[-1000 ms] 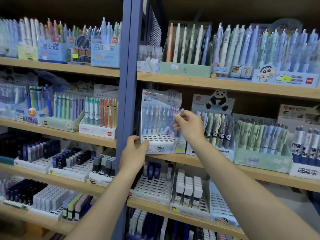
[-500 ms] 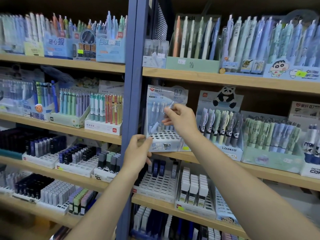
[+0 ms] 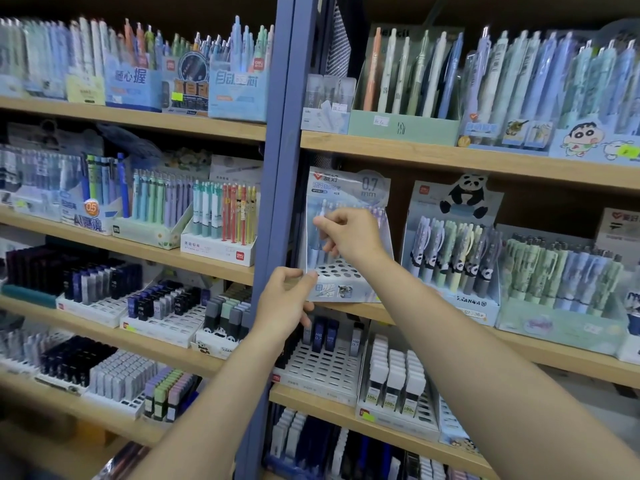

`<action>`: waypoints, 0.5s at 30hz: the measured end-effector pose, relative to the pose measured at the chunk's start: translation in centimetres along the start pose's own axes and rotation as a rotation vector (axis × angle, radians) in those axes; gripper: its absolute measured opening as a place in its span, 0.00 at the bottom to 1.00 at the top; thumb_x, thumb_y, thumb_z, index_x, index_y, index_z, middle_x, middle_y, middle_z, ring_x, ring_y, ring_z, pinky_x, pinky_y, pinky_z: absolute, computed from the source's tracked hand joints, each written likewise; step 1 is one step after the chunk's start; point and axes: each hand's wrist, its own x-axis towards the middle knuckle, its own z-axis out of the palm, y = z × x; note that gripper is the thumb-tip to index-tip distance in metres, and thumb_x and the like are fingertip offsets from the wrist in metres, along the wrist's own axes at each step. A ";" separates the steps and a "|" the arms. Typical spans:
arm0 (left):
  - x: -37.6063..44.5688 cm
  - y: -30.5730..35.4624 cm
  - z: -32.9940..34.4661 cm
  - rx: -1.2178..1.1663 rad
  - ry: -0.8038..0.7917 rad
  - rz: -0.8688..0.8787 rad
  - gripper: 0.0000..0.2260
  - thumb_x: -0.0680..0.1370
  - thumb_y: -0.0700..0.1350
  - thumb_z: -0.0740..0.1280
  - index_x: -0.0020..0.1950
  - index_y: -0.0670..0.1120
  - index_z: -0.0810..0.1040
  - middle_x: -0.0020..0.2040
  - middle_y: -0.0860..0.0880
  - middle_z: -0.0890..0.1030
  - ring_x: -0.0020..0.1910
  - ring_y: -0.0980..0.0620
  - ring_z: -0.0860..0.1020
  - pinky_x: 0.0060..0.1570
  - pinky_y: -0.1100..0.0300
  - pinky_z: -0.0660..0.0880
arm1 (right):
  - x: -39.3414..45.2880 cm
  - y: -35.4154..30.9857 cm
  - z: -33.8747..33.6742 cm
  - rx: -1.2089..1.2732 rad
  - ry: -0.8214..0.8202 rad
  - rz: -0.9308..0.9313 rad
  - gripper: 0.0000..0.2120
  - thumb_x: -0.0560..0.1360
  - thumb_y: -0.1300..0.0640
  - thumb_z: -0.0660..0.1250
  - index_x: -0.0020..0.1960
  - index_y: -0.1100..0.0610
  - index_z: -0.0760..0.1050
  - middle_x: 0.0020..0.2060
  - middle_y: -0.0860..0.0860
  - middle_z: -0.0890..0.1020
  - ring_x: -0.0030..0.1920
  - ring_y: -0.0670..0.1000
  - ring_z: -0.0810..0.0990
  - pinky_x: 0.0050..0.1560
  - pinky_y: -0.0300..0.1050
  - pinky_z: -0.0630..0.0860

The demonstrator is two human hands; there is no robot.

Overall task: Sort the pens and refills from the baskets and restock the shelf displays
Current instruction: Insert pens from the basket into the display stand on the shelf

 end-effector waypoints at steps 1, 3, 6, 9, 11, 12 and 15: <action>0.0 -0.1 0.0 0.000 0.001 0.003 0.15 0.80 0.60 0.66 0.60 0.53 0.74 0.42 0.45 0.84 0.28 0.52 0.77 0.30 0.61 0.68 | 0.0 0.2 0.1 -0.008 0.013 -0.004 0.13 0.77 0.53 0.72 0.39 0.61 0.80 0.31 0.55 0.83 0.28 0.50 0.82 0.42 0.54 0.82; -0.1 -0.1 0.0 -0.008 0.008 0.012 0.15 0.80 0.60 0.66 0.60 0.53 0.74 0.42 0.45 0.84 0.27 0.52 0.76 0.29 0.62 0.68 | 0.0 0.5 0.2 -0.051 0.054 -0.021 0.15 0.77 0.51 0.72 0.39 0.62 0.79 0.30 0.55 0.83 0.28 0.50 0.82 0.46 0.55 0.82; -0.2 -0.2 0.1 -0.007 0.017 0.021 0.17 0.79 0.61 0.67 0.61 0.53 0.74 0.41 0.46 0.84 0.27 0.53 0.76 0.27 0.65 0.68 | -0.1 0.7 0.3 -0.117 0.079 -0.030 0.15 0.76 0.50 0.73 0.39 0.62 0.78 0.31 0.55 0.83 0.30 0.53 0.82 0.45 0.54 0.81; -0.2 -0.5 -0.3 -0.010 -0.014 0.026 0.18 0.77 0.59 0.70 0.63 0.53 0.73 0.42 0.46 0.84 0.28 0.52 0.77 0.27 0.66 0.68 | -0.4 0.8 0.3 -0.117 0.007 -0.012 0.10 0.77 0.53 0.72 0.42 0.59 0.80 0.33 0.55 0.84 0.29 0.51 0.83 0.38 0.50 0.81; -0.1 -0.7 -0.5 0.001 -0.037 0.035 0.18 0.77 0.55 0.73 0.63 0.53 0.73 0.42 0.46 0.84 0.28 0.52 0.77 0.26 0.66 0.68 | -0.6 1.1 0.2 -0.131 -0.012 -0.008 0.10 0.77 0.54 0.71 0.41 0.59 0.80 0.32 0.54 0.84 0.28 0.49 0.82 0.35 0.47 0.79; -0.1 -0.7 -0.6 0.005 -0.042 0.039 0.18 0.77 0.54 0.73 0.63 0.53 0.73 0.42 0.46 0.84 0.28 0.51 0.77 0.27 0.65 0.68 | -0.6 1.3 0.2 -0.135 -0.015 -0.001 0.11 0.77 0.54 0.71 0.41 0.60 0.80 0.31 0.54 0.83 0.28 0.49 0.81 0.35 0.47 0.78; 0.2 -0.7 -0.5 0.009 -0.026 0.032 0.17 0.78 0.53 0.73 0.63 0.53 0.73 0.41 0.46 0.85 0.28 0.51 0.77 0.27 0.65 0.67 | -0.8 1.9 0.6 -0.141 -0.034 0.030 0.12 0.77 0.54 0.72 0.38 0.60 0.80 0.31 0.55 0.83 0.28 0.50 0.79 0.39 0.50 0.81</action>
